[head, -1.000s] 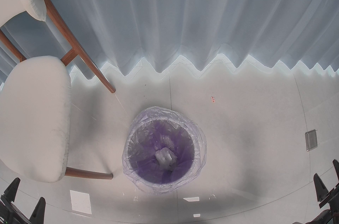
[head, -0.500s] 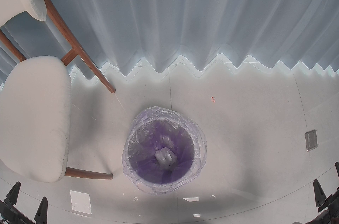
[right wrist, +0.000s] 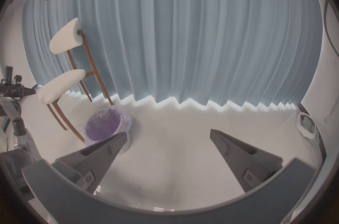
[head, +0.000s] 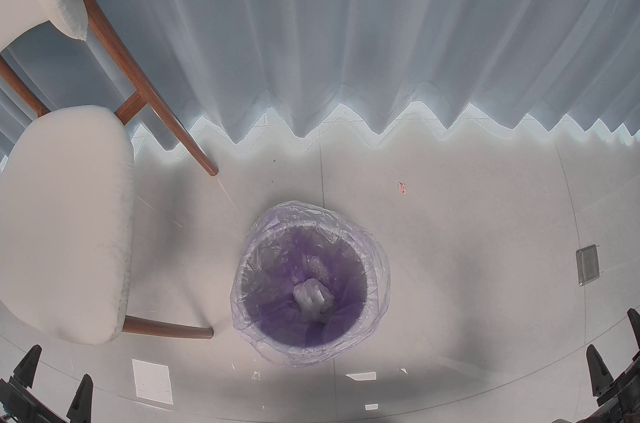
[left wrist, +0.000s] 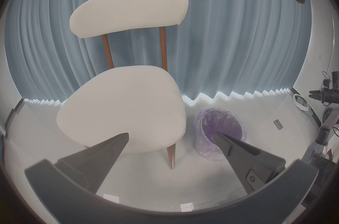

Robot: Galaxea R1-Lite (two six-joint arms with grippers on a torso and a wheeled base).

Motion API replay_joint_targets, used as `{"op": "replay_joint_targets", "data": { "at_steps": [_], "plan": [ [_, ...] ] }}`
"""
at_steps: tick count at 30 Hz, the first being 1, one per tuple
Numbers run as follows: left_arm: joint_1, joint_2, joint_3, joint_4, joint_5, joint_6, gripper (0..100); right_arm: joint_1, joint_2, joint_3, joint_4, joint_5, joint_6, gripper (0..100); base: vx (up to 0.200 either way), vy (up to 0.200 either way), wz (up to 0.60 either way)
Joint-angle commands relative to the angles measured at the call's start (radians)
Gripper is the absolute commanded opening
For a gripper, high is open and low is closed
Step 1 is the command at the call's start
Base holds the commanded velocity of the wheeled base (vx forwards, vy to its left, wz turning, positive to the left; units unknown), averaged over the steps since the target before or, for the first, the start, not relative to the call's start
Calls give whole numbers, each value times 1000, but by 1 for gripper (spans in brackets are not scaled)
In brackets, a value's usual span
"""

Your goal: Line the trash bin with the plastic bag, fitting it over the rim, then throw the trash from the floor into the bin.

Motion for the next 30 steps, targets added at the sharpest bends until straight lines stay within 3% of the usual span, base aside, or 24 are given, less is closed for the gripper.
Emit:
{"op": "replay_joint_targets", "data": {
  "at_steps": [1, 3, 10, 11, 12, 13, 17, 19, 20, 21, 23, 24, 26, 30],
  "plan": [
    [2, -13, 18, -3, 4, -7, 100, 40, -5, 13, -14, 21, -27, 100, 0, 0, 0],
    [2, -13, 18, -3, 4, -7, 100, 115, -57, 12, -4, 28, -27, 100, 0, 0, 0],
    [0, -13, 18, -3, 4, -2, 100, 99, -97, 15, -24, 21, -2, 100, 0, 0, 0],
    [0, -13, 18, -2, -2, 5, 100, 99, -97, 16, -22, -174, 104, 100, 0, 0, 0],
    [-1, -13, 18, -3, -5, 8, 100, 97, -97, 16, -17, -276, 111, 100, 0, 0, 0],
    [-1, -13, 18, -2, -5, 10, 100, 97, -97, 16, -17, -299, 105, 100, 0, 0, 0],
    [-1, -13, 18, -3, -5, 14, 100, 97, -97, 16, -19, -272, 70, 100, 0, 0, 0],
    [-1, -13, 18, -2, -5, 5, 100, 97, -97, 16, -22, -82, -28, 100, 0, 0, 0],
    [-1, -13, 18, -2, -5, 5, 100, 97, -97, 16, -22, -82, -28, 100, 0, 0, 0],
    [0, -13, 18, 0, -4, 2, 100, 97, -97, 16, -16, 28, -1, 100, 0, 0, 0],
    [0, -13, 18, -2, -4, 1, 100, 97, -97, 15, -8, 25, 120, 100, 0, 0, 0],
    [0, -13, 18, -2, -4, -1, 100, 94, -89, 15, -7, -10, 160, 100, 0, 0, 0],
    [0, -13, 18, -2, -2, -4, 100, 94, -88, 16, 27, -119, 107, 100, 0, 0, 0],
    [-1, -13, 18, -3, -5, 2, 100, 94, -95, 16, 36, -122, 120, 100, 0, 0, 0]
  ]
}}
